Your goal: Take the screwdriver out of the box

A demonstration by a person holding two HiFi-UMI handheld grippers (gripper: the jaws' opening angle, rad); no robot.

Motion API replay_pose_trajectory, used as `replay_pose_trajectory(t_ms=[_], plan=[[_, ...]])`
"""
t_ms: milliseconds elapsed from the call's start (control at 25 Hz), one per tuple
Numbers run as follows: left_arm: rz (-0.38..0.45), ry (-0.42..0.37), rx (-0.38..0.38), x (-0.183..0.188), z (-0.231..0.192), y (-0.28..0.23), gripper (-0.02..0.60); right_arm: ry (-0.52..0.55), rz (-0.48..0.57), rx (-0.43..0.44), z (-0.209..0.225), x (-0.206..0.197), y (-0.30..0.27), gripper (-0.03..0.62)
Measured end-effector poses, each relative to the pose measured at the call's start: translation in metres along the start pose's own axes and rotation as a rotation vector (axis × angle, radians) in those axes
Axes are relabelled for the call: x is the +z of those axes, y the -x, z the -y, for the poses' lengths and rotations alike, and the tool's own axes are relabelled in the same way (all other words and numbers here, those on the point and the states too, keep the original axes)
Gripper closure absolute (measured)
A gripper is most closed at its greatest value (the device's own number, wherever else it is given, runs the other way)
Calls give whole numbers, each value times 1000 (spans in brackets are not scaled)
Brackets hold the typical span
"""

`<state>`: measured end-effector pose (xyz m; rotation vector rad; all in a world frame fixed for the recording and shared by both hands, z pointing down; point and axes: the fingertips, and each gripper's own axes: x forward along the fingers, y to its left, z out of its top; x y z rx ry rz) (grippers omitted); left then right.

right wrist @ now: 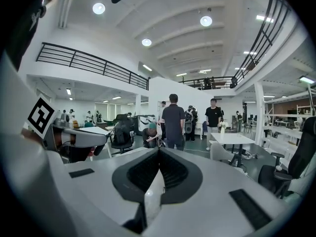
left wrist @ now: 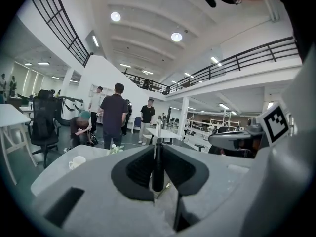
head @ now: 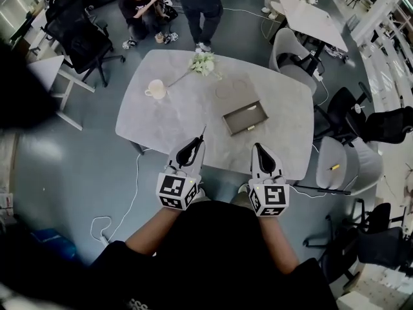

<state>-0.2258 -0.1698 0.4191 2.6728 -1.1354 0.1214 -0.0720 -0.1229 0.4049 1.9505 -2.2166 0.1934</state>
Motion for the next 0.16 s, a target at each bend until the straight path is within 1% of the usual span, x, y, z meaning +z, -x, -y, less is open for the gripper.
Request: replay_pose_trajectory(t_ms=[160], plan=[[4, 7, -18, -4, -5, 12, 518, 16, -2, -4, -17, -3, 0, 590]])
